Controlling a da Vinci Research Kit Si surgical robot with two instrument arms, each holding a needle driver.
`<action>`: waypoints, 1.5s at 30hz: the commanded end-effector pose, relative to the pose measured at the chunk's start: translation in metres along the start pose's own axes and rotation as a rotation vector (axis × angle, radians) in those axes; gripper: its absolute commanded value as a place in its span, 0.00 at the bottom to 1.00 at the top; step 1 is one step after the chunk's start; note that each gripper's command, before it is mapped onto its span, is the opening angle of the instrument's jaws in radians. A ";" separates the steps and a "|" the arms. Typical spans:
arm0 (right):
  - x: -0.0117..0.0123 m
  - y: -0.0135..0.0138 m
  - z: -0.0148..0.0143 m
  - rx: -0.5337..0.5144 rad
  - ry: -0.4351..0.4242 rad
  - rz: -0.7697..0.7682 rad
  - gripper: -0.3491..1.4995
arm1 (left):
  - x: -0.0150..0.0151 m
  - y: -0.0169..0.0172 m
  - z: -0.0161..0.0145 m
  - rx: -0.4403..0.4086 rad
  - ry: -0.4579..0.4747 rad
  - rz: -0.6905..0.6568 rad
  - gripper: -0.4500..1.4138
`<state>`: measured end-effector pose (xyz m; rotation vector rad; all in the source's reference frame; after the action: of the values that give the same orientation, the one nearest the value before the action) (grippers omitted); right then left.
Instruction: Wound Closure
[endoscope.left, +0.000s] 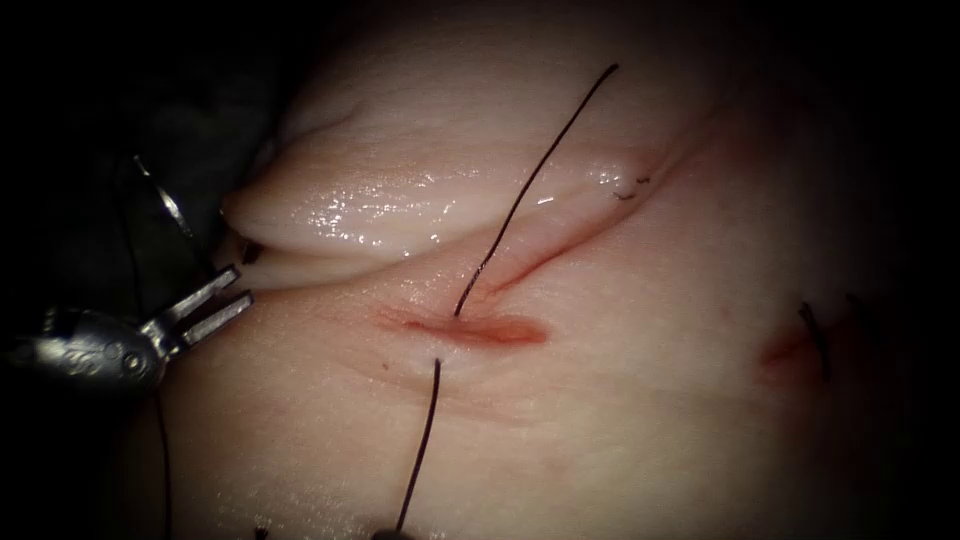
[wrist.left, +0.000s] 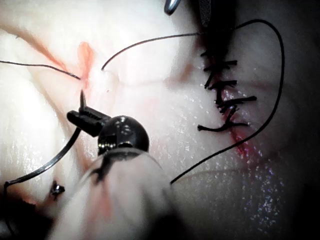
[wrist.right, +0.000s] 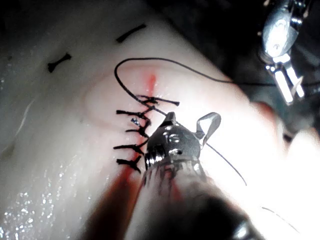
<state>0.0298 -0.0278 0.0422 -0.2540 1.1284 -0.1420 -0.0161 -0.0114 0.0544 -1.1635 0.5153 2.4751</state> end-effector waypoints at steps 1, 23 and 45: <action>-0.0016 0.0004 0.0011 -0.009 -0.016 -0.006 0.97 | -0.0002 0.0008 0.0004 -0.002 -0.002 0.001 0.00; -0.0112 0.0029 0.0066 -0.068 -0.101 -0.067 0.84 | -0.0003 0.0010 0.0006 -0.004 -0.001 0.003 0.00; -0.0032 -0.0033 0.0027 0.070 -0.028 -0.110 0.00 | -0.0003 0.0011 0.0006 -0.009 -0.002 0.005 0.00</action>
<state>0.0300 -0.0291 0.0468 -0.2575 1.0775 -0.2762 -0.0163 -0.0116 0.0546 -1.1636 0.5098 2.4850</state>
